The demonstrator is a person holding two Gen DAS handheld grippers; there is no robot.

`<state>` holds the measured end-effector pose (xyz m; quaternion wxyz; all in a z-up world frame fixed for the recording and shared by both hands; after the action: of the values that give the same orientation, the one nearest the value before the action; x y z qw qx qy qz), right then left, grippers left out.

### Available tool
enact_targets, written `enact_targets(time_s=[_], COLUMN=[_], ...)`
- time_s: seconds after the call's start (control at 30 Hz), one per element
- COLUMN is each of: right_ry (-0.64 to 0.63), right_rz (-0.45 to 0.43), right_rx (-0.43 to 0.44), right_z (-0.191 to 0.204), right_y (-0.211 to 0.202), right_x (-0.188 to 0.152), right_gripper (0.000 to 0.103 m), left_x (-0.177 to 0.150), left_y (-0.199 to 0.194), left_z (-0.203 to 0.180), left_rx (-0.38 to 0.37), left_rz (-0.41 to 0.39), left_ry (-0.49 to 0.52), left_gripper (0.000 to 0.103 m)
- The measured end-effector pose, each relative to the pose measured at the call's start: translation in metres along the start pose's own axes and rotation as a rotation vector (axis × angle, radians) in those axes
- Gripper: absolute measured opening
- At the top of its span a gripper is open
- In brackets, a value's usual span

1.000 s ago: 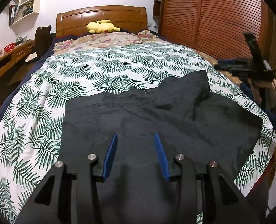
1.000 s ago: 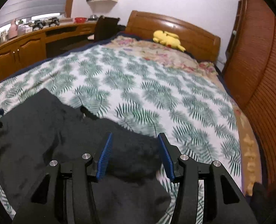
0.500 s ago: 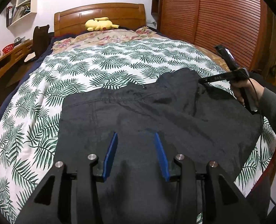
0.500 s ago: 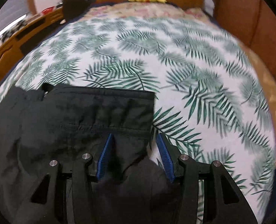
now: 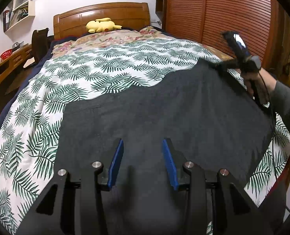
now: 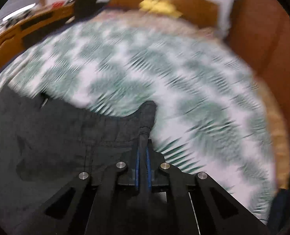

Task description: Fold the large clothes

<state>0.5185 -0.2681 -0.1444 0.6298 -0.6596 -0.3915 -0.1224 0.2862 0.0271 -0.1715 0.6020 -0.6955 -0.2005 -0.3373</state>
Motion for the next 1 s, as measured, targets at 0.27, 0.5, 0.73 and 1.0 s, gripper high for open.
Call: enact_targets(time_s=[0.27,0.5,0.73,1.0], right_ry=[0.032,-0.035,-0.096,-0.080], right_rz=[0.052,0.043,0.075,0.127], right_rx=[-0.077,0.057,0.190,0.198], right_z=[-0.023,0.015,0.060,0.060], right_y=[-0.005,-0.057,-0.103,-0.122], right_x=[-0.008,-0.054,-0.122,-0.186], right_gripper=[0.048,0.050,0.050,0.050], left_x=[0.000,-0.002,-0.002,-0.006], left_y=[0.000,-0.001,-0.004,-0.016], left_z=[-0.004,-0.015,-0.032,-0.060], left_rx=[0.002,-0.011,-0.022,-0.029], left_rz=[0.001,0.003,-0.005,-0.039], left_ry=[0.005,0.026,0.047,0.042], left_gripper=[0.040,0.040,0.040,0.040])
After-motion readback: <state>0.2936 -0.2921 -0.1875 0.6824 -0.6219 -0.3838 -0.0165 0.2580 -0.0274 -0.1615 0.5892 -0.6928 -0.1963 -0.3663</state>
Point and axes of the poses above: each gripper's, at about its wrist camera, not at the fingertips, and y roughly the way its jaws point, z to its left, x to its top, the point moved 10 cm from there along y, roughly the way its jaws point, and after that the axes turned 1 degree about z, right-handed, at the moved point
